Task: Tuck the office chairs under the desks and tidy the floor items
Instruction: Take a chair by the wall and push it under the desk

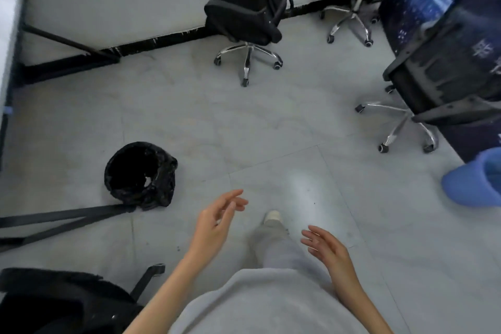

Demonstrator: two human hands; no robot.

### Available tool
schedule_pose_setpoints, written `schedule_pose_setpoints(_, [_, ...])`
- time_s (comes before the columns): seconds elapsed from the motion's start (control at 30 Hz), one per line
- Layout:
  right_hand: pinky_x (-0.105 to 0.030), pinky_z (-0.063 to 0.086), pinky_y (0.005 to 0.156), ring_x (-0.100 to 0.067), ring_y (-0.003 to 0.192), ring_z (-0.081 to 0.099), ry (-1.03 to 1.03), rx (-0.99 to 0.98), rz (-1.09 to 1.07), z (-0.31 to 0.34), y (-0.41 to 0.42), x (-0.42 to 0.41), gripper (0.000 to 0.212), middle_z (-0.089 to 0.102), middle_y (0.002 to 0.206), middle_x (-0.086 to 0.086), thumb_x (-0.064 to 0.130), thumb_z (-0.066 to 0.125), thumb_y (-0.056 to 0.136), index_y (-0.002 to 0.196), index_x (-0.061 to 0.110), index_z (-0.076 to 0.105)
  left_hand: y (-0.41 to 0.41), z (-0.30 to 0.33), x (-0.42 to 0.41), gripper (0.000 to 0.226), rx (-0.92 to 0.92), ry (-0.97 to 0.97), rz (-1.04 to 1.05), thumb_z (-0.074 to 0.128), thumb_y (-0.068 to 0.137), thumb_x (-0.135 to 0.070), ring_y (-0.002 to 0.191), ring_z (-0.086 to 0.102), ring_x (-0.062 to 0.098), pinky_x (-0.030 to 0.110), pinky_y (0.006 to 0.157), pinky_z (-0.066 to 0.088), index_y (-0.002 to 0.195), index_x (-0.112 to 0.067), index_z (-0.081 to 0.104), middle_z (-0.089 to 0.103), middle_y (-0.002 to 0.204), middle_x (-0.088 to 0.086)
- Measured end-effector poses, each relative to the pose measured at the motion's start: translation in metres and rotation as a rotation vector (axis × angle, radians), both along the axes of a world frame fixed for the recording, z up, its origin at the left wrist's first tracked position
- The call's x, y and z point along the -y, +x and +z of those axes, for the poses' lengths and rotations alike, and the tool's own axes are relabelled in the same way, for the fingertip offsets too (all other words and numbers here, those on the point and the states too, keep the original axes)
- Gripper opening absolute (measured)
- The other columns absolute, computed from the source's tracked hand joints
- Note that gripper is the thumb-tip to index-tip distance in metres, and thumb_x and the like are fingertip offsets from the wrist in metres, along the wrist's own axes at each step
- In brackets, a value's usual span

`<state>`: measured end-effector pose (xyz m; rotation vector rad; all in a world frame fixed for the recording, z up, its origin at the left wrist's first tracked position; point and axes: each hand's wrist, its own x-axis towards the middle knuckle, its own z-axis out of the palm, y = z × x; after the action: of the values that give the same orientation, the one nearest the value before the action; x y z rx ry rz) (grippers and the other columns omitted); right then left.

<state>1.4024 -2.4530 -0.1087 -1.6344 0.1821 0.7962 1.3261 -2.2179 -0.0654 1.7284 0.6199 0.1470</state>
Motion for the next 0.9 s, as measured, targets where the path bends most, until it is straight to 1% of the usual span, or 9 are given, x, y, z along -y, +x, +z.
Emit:
schedule_pose_setpoints(0.1, [-0.025, 0.052, 0.084, -0.021, 0.101, 0.065, 0.022, 0.066, 0.004, 0.015, 0.088, -0.033, 0.024, 0.068, 0.108, -0.007, 0.000, 0.047, 0.092, 0.106, 0.014, 0.062, 0.044, -0.005, -0.014, 0.032, -0.029, -0.030, 0.104, 0.044, 0.081, -0.043, 0.079, 0.065, 0.006, 0.016, 0.073, 0.049, 0.104, -0.034, 0.063, 0.071, 0.089, -0.018])
schedule_pose_setpoints(0.17, [-0.027, 0.051, 0.087, -0.019, 0.099, 0.066, 0.060, 0.116, 0.037, 0.030, 0.147, -0.059, 0.028, 0.068, 0.108, -0.004, -0.001, 0.046, 0.092, 0.104, 0.018, 0.062, 0.069, -0.008, -0.025, 0.021, -0.052, -0.045, 0.166, 0.048, 0.091, -0.027, 0.077, 0.066, 0.009, 0.017, 0.072, 0.051, 0.102, -0.034, 0.065, 0.072, 0.089, -0.015])
schedule_pose_setpoints(0.23, [-0.027, 0.049, 0.088, -0.015, 0.098, 0.066, 0.080, 0.168, 0.067, 0.044, 0.200, -0.085, 0.030, 0.068, 0.107, -0.001, -0.001, 0.046, 0.092, 0.103, 0.022, 0.062, 0.095, -0.011, -0.038, 0.029, -0.086, -0.052, 0.210, 0.044, 0.095, -0.008, 0.077, 0.067, 0.011, 0.017, 0.071, 0.051, 0.101, -0.028, 0.064, 0.072, 0.089, -0.013])
schedule_pose_setpoints(0.3, [-0.025, 0.049, 0.089, -0.011, 0.097, 0.066, 0.101, 0.229, 0.073, 0.053, 0.251, -0.110, 0.030, 0.067, 0.107, 0.001, -0.001, 0.046, 0.092, 0.104, 0.022, 0.062, 0.126, -0.014, -0.055, 0.030, -0.107, -0.054, 0.230, 0.042, 0.094, -0.003, 0.077, 0.067, 0.010, 0.016, 0.072, 0.051, 0.103, -0.024, 0.062, 0.072, 0.090, -0.011])
schedule_pose_setpoints(0.4, [-0.021, 0.050, 0.087, -0.008, 0.096, 0.066, 0.112, 0.270, 0.060, 0.054, 0.317, -0.140, 0.031, 0.067, 0.108, 0.003, -0.003, 0.045, 0.092, 0.107, 0.019, 0.061, 0.188, -0.024, -0.081, 0.032, -0.110, -0.055, 0.218, 0.043, 0.094, -0.001, 0.076, 0.068, 0.009, 0.017, 0.072, 0.051, 0.100, -0.025, 0.062, 0.072, 0.090, -0.010])
schedule_pose_setpoints(0.57, [-0.027, 0.048, 0.088, -0.007, 0.096, 0.066, 0.023, 0.249, 0.014, 0.027, 0.415, -0.172, 0.031, 0.068, 0.109, 0.004, -0.003, 0.047, 0.091, 0.105, 0.020, 0.062, 0.339, -0.041, -0.137, 0.030, -0.106, -0.065, 0.101, 0.040, 0.095, -0.003, 0.075, 0.067, 0.006, 0.014, 0.072, 0.050, 0.105, -0.023, 0.060, 0.072, 0.087, -0.014])
schedule_pose_setpoints(0.73, [-0.036, 0.049, 0.087, -0.021, 0.095, 0.067, -0.026, 0.155, -0.215, 0.016, 0.491, -0.186, 0.030, 0.073, 0.097, 0.005, -0.005, 0.050, 0.089, 0.097, 0.019, 0.066, 0.514, -0.010, -0.196, 0.033, -0.041, -0.064, -0.055, 0.038, 0.096, -0.004, 0.075, 0.066, 0.005, 0.014, 0.071, 0.049, 0.102, -0.028, 0.059, 0.073, 0.085, -0.014])
schedule_pose_setpoints(0.83, [-0.031, 0.051, 0.087, -0.017, 0.095, 0.067, -0.072, 0.108, -0.285, 0.016, 0.543, -0.196, 0.020, 0.073, 0.097, 0.008, 0.011, 0.058, 0.082, 0.097, 0.021, 0.067, 0.615, 0.009, -0.214, 0.032, -0.026, -0.034, -0.183, 0.040, 0.096, -0.007, 0.077, 0.066, 0.006, 0.015, 0.074, 0.049, 0.102, -0.032, 0.059, 0.072, 0.084, -0.016])
schedule_pose_setpoints(0.9, [-0.021, 0.052, 0.081, -0.015, 0.094, 0.067, -0.064, 0.108, -0.330, 0.016, 0.582, -0.201, 0.023, 0.073, 0.097, 0.004, 0.005, 0.054, 0.087, 0.100, 0.019, 0.065, 0.679, 0.019, -0.221, 0.028, 0.005, -0.014, -0.251, 0.042, 0.096, -0.012, 0.079, 0.066, 0.007, 0.014, 0.075, 0.049, 0.103, -0.032, 0.059, 0.071, 0.084, -0.015])
